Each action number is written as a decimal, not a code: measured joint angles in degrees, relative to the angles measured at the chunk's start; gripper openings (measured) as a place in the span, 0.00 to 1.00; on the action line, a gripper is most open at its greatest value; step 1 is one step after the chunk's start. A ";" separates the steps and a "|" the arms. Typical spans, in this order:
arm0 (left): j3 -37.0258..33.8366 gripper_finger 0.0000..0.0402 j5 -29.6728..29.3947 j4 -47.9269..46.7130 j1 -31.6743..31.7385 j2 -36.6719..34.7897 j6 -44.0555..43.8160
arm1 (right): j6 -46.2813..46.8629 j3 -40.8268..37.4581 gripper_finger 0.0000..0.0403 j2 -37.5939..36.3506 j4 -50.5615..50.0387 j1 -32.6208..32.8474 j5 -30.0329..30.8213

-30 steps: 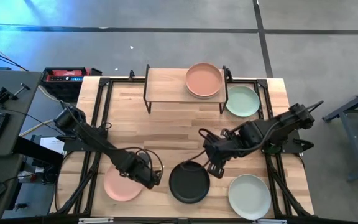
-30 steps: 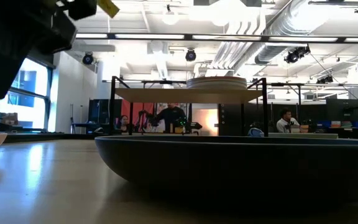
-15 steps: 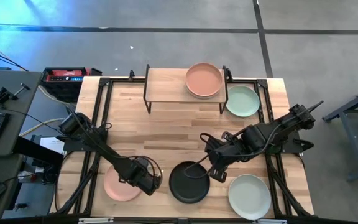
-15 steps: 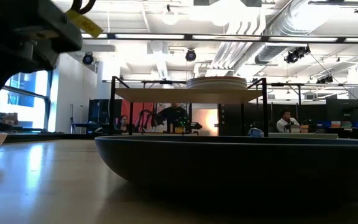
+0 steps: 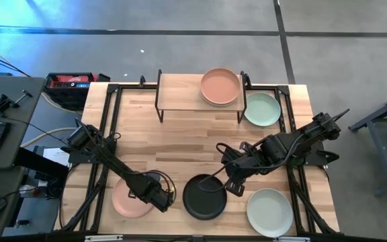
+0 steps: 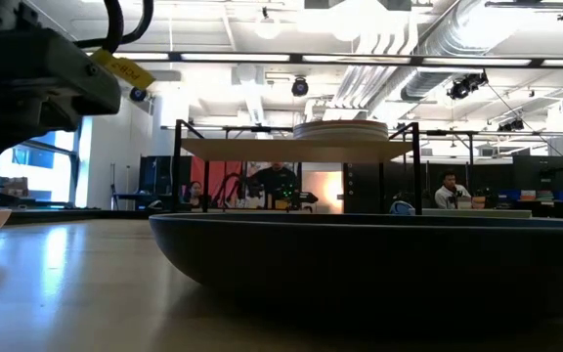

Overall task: Place and stack plates onto a shelf
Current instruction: Put the pink plate on the shelf

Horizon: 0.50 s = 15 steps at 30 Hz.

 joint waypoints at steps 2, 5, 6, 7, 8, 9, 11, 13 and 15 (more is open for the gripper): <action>0.01 0.22 0.00 -0.13 -0.01 0.00 0.19 | -0.22 0.00 0.21 0.00 0.02 0.00 0.02; 0.01 0.17 0.00 -0.13 -0.01 0.00 1.08 | -0.62 0.00 0.21 0.00 0.02 0.00 0.02; 0.01 0.15 0.00 -0.13 -0.01 0.00 1.43 | -0.62 0.00 0.21 0.00 0.02 0.00 0.02; 0.01 0.13 0.16 -0.15 -0.01 -0.02 1.77 | -0.62 0.00 0.21 0.00 0.02 0.00 0.02; 0.01 0.11 0.50 -0.17 -0.01 -0.02 2.17 | -0.62 0.00 0.21 0.00 0.02 0.00 0.04; 0.02 0.09 1.04 -0.21 -0.01 -0.04 2.63 | -0.62 0.00 0.21 0.00 0.02 0.00 0.04; 0.06 0.05 2.02 -0.42 -0.01 -0.11 3.32 | -0.63 0.00 0.21 0.00 0.02 0.00 0.04; 0.12 0.03 2.36 -0.56 -0.01 -0.14 4.17 | -0.64 0.00 0.21 0.00 0.02 0.00 0.04; 0.12 0.02 2.56 -0.59 -0.01 -0.17 4.77 | -1.09 0.00 0.21 0.00 0.01 0.00 0.04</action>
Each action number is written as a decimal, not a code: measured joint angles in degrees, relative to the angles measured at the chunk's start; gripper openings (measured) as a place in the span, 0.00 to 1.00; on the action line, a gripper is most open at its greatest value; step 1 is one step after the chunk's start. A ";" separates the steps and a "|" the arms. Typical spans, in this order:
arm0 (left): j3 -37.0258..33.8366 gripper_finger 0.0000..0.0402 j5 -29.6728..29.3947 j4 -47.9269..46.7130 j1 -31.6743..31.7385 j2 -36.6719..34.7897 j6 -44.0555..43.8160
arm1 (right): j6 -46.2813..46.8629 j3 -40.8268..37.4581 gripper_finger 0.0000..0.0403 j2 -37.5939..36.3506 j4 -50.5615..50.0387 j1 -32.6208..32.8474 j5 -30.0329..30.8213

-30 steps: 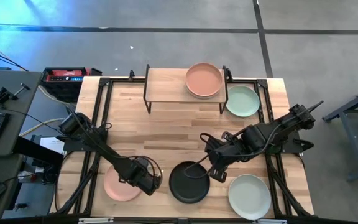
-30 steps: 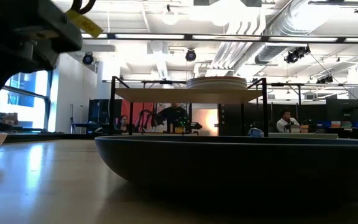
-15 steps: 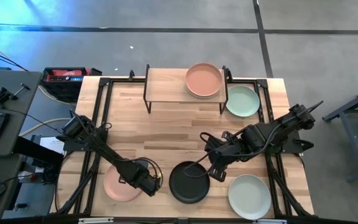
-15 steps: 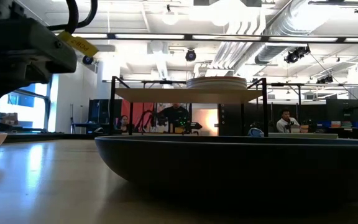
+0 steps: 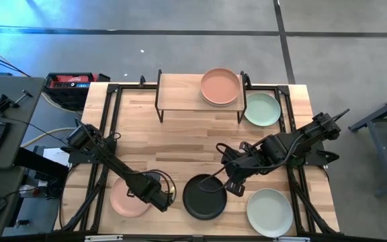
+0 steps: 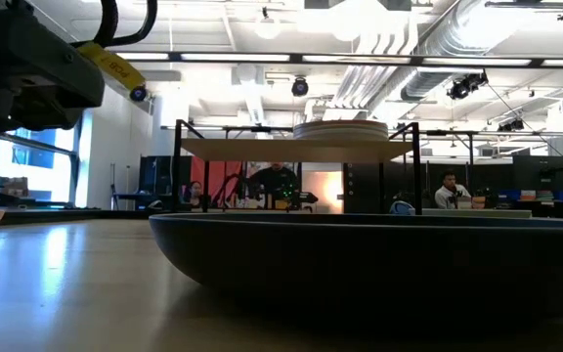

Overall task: Place and stack plates onto a shelf
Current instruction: Put the pink plate on the shelf

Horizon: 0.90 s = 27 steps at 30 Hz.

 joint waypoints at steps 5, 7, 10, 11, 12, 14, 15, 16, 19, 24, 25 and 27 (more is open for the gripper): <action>0.59 0.01 0.46 -0.59 0.00 0.04 2.27 | -0.40 0.00 0.21 0.00 0.00 0.02 0.02; 1.57 0.01 0.71 -1.37 -0.04 0.12 4.22 | -0.40 0.00 0.21 0.00 -0.01 0.02 0.02; 3.93 0.01 0.63 -3.18 -0.09 0.13 7.16 | -0.40 0.00 0.21 0.00 -0.01 0.02 0.02; 4.78 0.00 0.59 -4.08 -0.06 0.13 8.33 | -0.40 0.00 0.21 0.00 0.01 0.02 0.02; 5.55 0.00 0.49 -4.87 -0.04 0.13 9.49 | -0.40 0.00 0.21 0.00 0.01 0.02 0.02; 7.26 0.00 0.24 -6.76 -0.04 0.13 11.85 | -0.40 0.00 0.21 0.00 0.01 0.02 0.02; 8.28 0.00 0.05 -8.02 -0.04 0.13 13.03 | -0.41 0.00 0.21 0.00 0.01 0.02 0.02; 9.32 0.00 -0.07 -9.21 -0.04 0.13 14.18 | -0.41 0.00 0.21 0.00 0.01 0.02 0.02; 12.20 0.00 -0.45 -12.92 -0.04 0.13 17.73 | -0.47 0.00 0.21 0.00 0.01 0.02 -0.04; 15.82 0.00 -0.63 -17.75 -0.04 0.17 23.74 | -1.87 0.00 0.21 0.00 0.03 -0.09 -0.03; 16.45 0.00 -0.66 -18.65 -0.04 0.17 24.92 | -1.75 0.00 0.21 0.00 0.03 -0.09 0.48; 17.72 0.00 -0.66 -20.33 -0.04 0.17 27.17 | -1.60 0.00 0.21 0.00 0.08 -0.09 1.94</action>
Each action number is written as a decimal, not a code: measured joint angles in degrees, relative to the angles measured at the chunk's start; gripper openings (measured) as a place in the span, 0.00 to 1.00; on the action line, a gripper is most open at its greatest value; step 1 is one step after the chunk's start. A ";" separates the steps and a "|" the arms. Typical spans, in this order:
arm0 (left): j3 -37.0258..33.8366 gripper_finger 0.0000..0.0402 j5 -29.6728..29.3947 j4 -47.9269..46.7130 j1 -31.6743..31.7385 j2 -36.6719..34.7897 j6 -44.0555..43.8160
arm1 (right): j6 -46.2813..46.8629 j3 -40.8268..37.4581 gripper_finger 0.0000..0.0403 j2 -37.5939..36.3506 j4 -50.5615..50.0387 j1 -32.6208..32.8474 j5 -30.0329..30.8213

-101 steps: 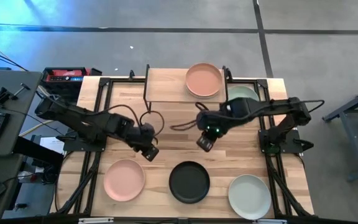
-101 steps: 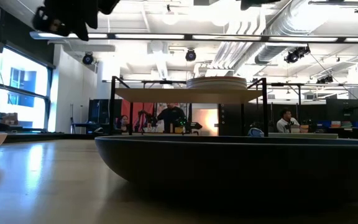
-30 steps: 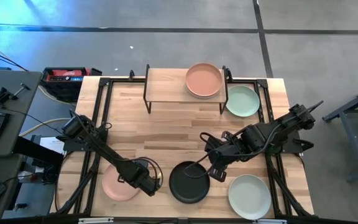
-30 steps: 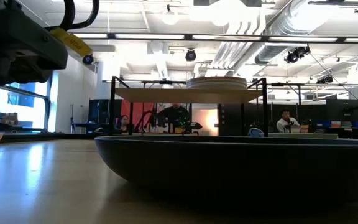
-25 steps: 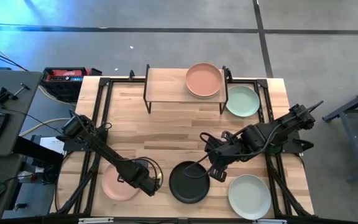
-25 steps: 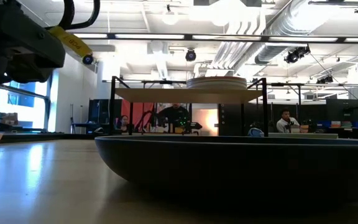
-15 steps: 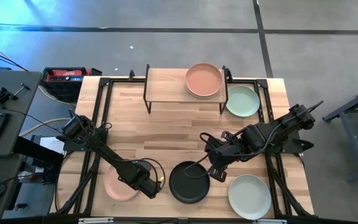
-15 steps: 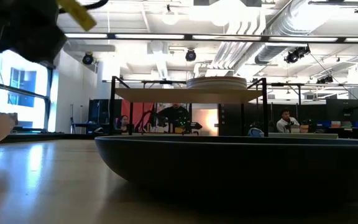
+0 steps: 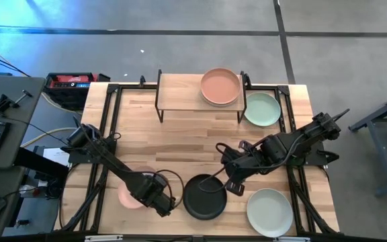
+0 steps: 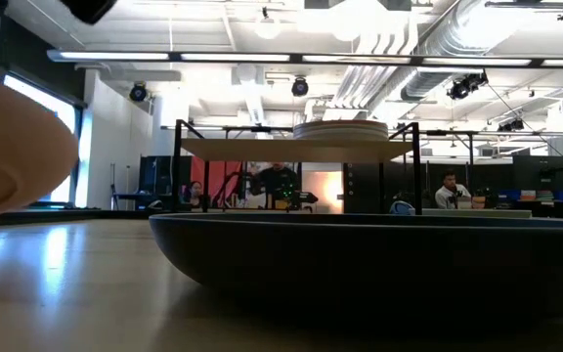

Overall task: Place and stack plates onto a shelf
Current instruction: Put the pink plate on the shelf

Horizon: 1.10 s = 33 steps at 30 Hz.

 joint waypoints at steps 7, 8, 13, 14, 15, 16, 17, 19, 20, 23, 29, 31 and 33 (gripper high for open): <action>4.16 0.00 -1.26 -7.46 -0.53 0.00 9.69 | 2.15 0.00 0.25 0.00 1.21 -0.93 4.14; 4.65 0.00 -1.73 -8.22 -0.69 0.00 11.43 | 2.77 0.00 0.26 0.00 1.19 -1.27 4.44; 7.08 0.00 -4.03 -12.36 -1.54 0.00 22.33 | 5.30 0.00 0.33 0.00 1.21 -3.61 6.70; 7.36 0.00 -4.62 -13.02 -1.74 0.00 24.72 | 5.88 0.00 0.34 0.00 1.21 -4.33 6.59; 7.57 0.00 -5.35 -13.66 -1.98 0.00 26.82 | 6.28 0.00 0.35 0.00 1.24 -5.11 6.40; 7.88 0.00 -6.20 -14.63 -2.13 0.00 28.95 | 6.34 0.00 0.35 0.00 1.24 -5.92 6.24; 8.08 0.00 -6.88 -15.49 -2.32 0.00 31.19 | 6.34 0.00 0.35 0.00 1.26 -6.82 5.87; 8.23 0.00 -7.73 -16.75 -2.42 0.00 35.56 | 6.32 0.00 0.35 0.00 1.57 -8.71 5.28; 8.24 0.00 -8.36 -17.28 -2.44 0.00 37.70 | 6.29 0.00 0.35 0.02 1.79 -9.69 5.04; 8.25 0.00 -11.32 -18.91 -2.47 0.00 44.01 | 6.08 0.00 0.35 0.01 2.79 -12.86 3.58; 8.25 0.00 -19.60 -20.44 -2.11 0.00 56.63 | 3.06 0.00 0.35 0.02 7.77 -18.74 0.16; 8.25 0.00 -22.68 -20.72 -1.62 0.00 60.35 | 1.64 0.00 0.35 0.02 10.32 -20.46 -0.57; 8.25 0.00 -25.50 -20.64 -0.89 -0.01 64.02 | -0.04 0.00 0.35 0.02 12.55 -21.99 -1.04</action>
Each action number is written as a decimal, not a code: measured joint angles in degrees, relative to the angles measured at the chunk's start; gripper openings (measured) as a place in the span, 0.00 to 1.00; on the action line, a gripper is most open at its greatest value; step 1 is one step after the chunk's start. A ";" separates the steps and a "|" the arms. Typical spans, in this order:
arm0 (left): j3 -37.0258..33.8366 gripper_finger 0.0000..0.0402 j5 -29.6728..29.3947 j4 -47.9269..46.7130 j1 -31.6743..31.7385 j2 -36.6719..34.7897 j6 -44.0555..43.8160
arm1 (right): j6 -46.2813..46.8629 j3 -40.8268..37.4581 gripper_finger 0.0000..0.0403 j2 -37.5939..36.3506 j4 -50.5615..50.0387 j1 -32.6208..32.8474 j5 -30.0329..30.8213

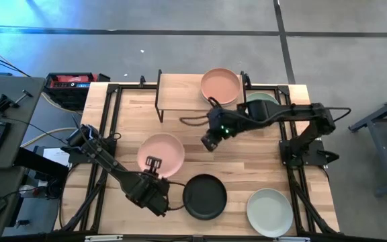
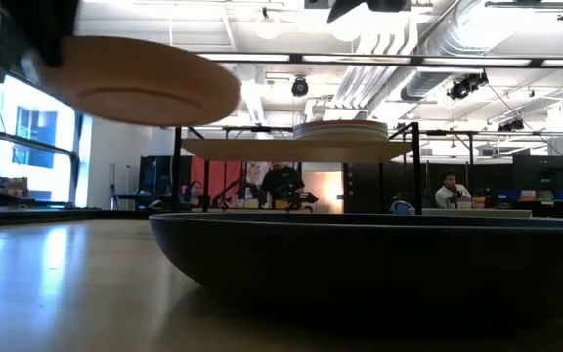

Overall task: Place and stack plates onto a shelf
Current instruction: Put the pink plate on the shelf

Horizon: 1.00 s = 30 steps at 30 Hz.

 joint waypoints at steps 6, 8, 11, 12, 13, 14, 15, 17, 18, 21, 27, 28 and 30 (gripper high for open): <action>0.00 0.00 -7.19 -0.01 2.45 -0.01 10.57 | -3.90 0.00 0.35 0.02 4.46 -3.86 0.00; 0.00 0.00 -9.31 0.02 3.29 -0.01 13.43 | -5.37 0.00 0.35 0.02 4.80 -4.84 0.09; 0.00 0.00 -12.78 0.23 4.55 -0.01 16.90 | -7.52 0.00 0.35 0.02 4.84 -6.17 1.31; 0.00 0.00 -13.77 0.38 4.99 -0.03 17.94 | -7.93 0.00 0.35 0.02 4.84 -6.57 1.66; 0.00 0.00 -14.70 0.46 5.42 -0.03 18.99 | -8.40 0.00 0.35 0.02 4.84 -6.97 1.81; 0.00 0.00 -15.64 0.56 5.84 -0.03 19.97 | -9.00 0.00 0.35 0.02 4.84 -7.36 1.85; 0.00 0.00 -16.61 0.80 6.28 -0.03 21.05 | -9.35 0.00 0.35 0.02 4.84 -7.68 1.86; 0.00 0.00 -18.25 1.73 7.20 -0.06 23.33 | -10.34 0.00 0.35 0.02 4.84 -8.26 1.86; 0.00 0.00 -18.82 2.11 7.71 -0.06 24.34 | -10.63 0.00 0.35 0.02 4.83 -8.52 1.86; 0.00 0.00 -20.64 3.75 9.23 -0.06 27.02 | -10.82 0.00 0.35 0.02 4.74 -9.38 1.86; 0.00 0.00 -23.53 6.69 12.32 -0.06 31.69 | -13.64 0.00 0.35 0.02 4.34 -11.11 1.86; 0.00 0.00 -23.61 6.96 12.88 -0.06 32.23 | -13.81 0.00 0.35 0.02 4.09 -11.50 1.86; 0.00 0.00 -24.28 7.40 13.93 -0.06 33.04 | -14.25 0.00 0.35 0.02 3.43 -12.28 1.86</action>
